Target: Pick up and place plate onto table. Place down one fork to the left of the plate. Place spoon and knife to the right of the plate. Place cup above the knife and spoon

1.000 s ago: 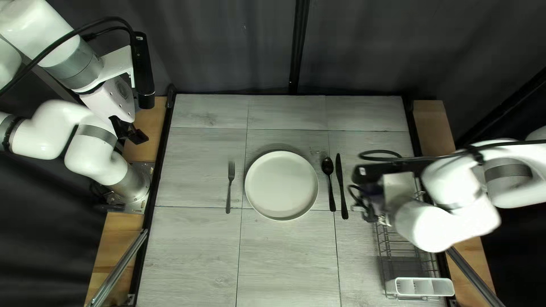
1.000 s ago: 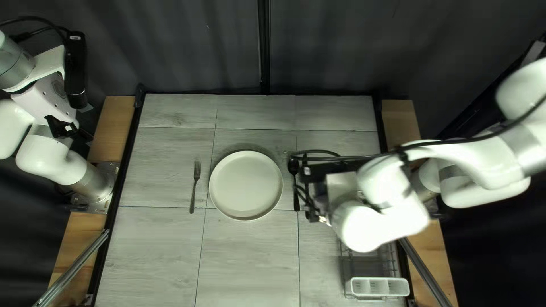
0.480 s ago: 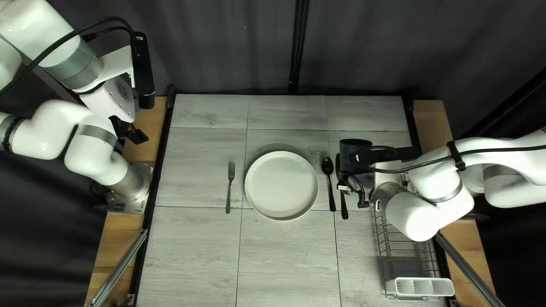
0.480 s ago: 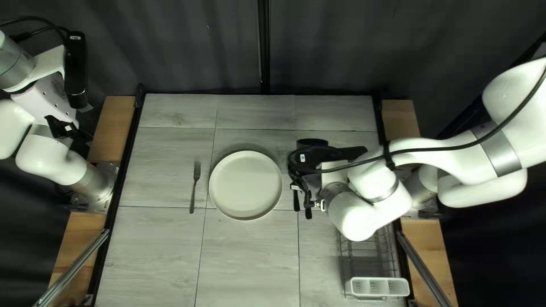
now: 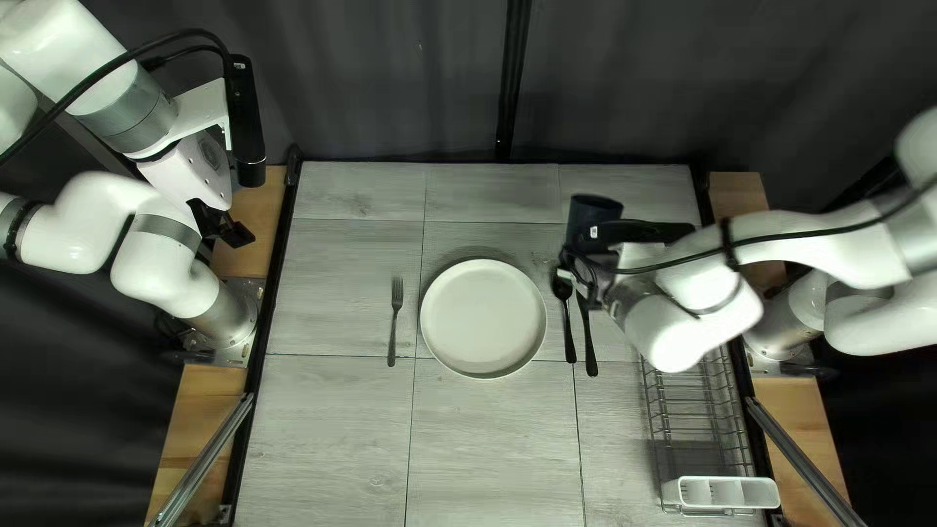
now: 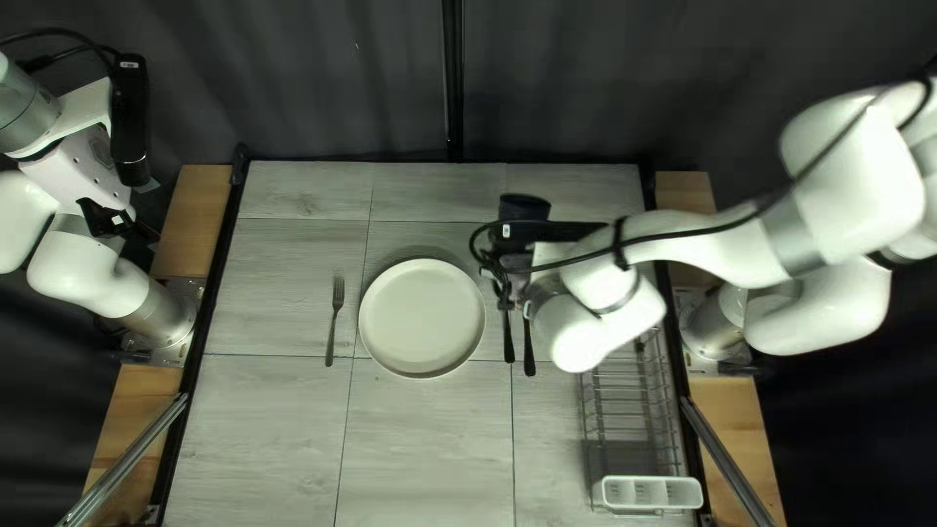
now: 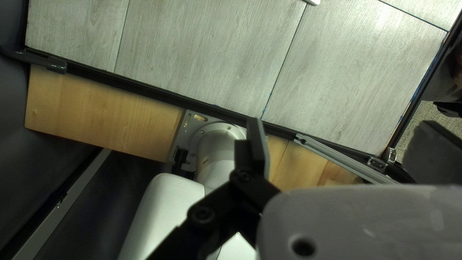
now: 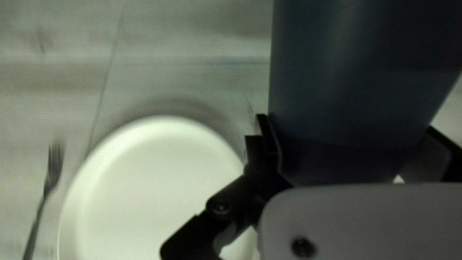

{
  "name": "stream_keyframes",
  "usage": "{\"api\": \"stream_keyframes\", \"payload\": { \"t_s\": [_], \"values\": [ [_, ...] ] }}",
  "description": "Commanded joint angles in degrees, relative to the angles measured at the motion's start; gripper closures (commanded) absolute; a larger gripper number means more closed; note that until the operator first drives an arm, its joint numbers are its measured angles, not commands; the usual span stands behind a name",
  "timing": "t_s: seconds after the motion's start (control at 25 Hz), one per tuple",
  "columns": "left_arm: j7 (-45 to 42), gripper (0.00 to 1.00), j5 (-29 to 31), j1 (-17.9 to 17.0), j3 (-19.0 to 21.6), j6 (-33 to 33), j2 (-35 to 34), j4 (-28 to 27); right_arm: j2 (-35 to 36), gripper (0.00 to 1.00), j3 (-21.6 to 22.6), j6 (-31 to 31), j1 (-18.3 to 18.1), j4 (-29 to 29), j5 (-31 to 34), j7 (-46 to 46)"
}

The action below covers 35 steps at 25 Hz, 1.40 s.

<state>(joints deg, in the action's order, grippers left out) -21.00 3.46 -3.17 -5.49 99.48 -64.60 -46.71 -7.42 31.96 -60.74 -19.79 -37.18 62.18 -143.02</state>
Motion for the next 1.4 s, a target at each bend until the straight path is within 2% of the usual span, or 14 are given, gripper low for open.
{"api": "stream_keyframes", "payload": {
  "t_s": [0.04, 0.28, 0.52, 0.96, 1.16, 1.28, 1.4],
  "values": [
    [0.00, 0.00, 0.00, 0.00, 0.00, 0.00, 0.00, 0.00, 5.84, 1.00, -1.62, -2.12, -2.47, 0.68, 10.79, -7.86],
    [0.00, 0.00, 0.00, 0.00, 0.00, 0.00, 0.00, 0.00, 5.84, 1.00, -1.62, -2.12, -2.47, 0.68, 10.79, -7.86],
    [0.00, 0.00, 0.00, 0.00, 0.00, 0.00, 0.00, 0.00, 16.46, 1.00, -2.47, -9.37, -1.66, -2.14, 19.82, -11.10],
    [0.00, 0.00, 0.00, 0.00, 0.00, 0.00, 0.00, 0.00, 22.14, 1.00, -5.39, -16.51, -1.91, -3.07, 28.07, -13.85],
    [0.00, 0.00, 0.00, 0.00, 0.00, 0.00, 0.00, 0.00, 25.91, 1.00, -7.54, -17.70, -2.57, -3.53, 33.81, -17.62],
    [0.00, 0.00, 0.00, 0.00, 0.00, 0.00, 0.00, 0.00, 29.70, 1.00, -9.45, -20.57, -2.42, -4.02, 38.13, -21.04],
    [0.00, 0.00, 0.00, 0.00, 0.00, 0.00, 0.00, 0.00, 29.70, 1.00, -9.45, -20.57, -2.42, -4.02, 38.13, -21.04]
  ]
}}
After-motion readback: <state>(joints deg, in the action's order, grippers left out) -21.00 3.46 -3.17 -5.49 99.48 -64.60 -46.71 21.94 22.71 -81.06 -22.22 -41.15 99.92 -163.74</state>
